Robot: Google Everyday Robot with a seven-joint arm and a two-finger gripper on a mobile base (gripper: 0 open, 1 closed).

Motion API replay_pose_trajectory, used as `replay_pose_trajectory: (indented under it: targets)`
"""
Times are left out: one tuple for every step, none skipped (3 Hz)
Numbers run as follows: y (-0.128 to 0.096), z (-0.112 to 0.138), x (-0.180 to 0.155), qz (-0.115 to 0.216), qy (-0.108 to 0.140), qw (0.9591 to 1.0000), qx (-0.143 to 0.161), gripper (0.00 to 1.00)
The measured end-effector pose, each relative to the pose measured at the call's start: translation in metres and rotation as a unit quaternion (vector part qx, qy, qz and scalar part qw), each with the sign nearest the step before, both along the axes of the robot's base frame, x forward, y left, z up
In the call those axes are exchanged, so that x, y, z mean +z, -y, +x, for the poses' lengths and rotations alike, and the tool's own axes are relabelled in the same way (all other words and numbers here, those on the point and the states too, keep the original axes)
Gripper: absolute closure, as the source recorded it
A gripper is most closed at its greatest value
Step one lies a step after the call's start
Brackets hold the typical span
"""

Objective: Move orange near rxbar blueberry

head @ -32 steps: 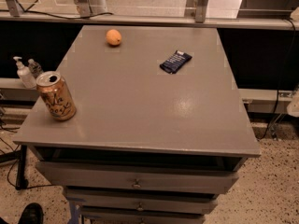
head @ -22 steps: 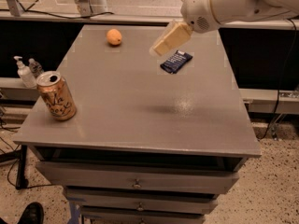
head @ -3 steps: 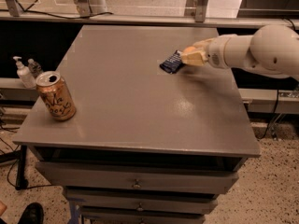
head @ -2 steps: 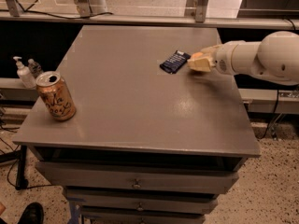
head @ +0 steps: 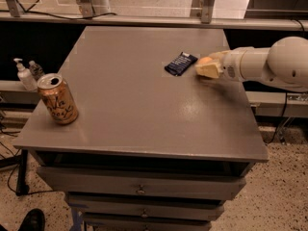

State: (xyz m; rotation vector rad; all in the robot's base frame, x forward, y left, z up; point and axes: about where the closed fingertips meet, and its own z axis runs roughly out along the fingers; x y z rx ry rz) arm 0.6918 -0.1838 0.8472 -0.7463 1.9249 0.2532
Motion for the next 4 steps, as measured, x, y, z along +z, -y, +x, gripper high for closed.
replay_pose_trajectory:
  targets:
    - [0.0, 0.0, 0.003, 0.0, 0.0, 1.0, 0.0, 0.36]
    - [0.0, 0.0, 0.003, 0.0, 0.0, 1.0, 0.0, 0.13]
    - [-0.015, 0.003, -0.003, 0.016, -0.006, 0.9997, 0.017, 0.0]
    - [-0.026, 0.005, -0.007, 0.027, -0.012, 0.9991, 0.03, 0.0]
